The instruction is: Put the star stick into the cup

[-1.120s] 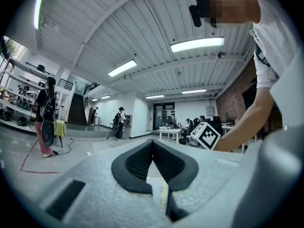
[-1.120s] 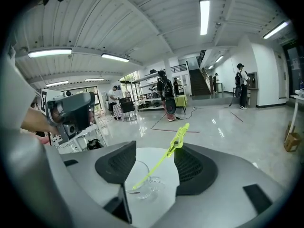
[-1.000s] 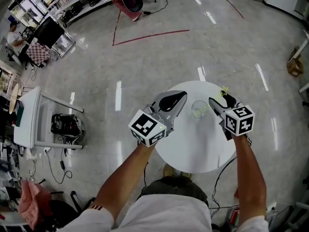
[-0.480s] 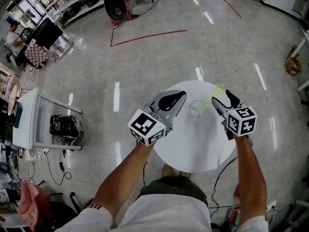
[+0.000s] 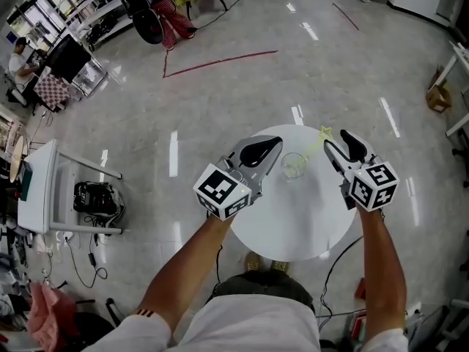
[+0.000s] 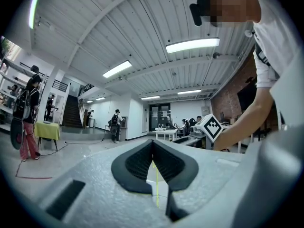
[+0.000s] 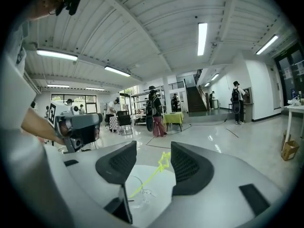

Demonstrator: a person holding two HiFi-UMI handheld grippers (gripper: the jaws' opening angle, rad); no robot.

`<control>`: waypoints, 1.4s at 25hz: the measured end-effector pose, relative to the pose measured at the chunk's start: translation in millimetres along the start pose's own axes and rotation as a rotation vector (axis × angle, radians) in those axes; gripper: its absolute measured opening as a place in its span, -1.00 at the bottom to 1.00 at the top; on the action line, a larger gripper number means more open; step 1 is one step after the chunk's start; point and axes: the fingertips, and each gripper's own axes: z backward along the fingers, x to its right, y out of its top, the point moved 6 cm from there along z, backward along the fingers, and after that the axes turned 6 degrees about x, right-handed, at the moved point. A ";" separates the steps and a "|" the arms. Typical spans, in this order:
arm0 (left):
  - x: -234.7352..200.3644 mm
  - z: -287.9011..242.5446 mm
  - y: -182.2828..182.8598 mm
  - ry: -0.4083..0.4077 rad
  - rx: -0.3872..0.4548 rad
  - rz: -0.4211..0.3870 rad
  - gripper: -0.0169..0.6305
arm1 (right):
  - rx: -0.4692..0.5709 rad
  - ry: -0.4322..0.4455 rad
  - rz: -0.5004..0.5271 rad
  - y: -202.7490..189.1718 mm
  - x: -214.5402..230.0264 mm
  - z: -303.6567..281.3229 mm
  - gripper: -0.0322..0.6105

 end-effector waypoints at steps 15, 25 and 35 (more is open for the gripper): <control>23.9 -0.8 51.3 -0.040 0.091 -0.035 -0.90 | 0.249 0.165 0.094 89.9 -69.6 30.7 -0.79; 37.3 20.9 77.8 -0.038 0.149 -0.058 -0.90 | 0.323 0.208 0.127 112.9 -115.6 42.7 -0.84; 47.7 29.2 102.0 -0.048 0.185 -0.064 -0.90 | 0.372 0.225 0.124 132.4 -135.2 53.2 -0.86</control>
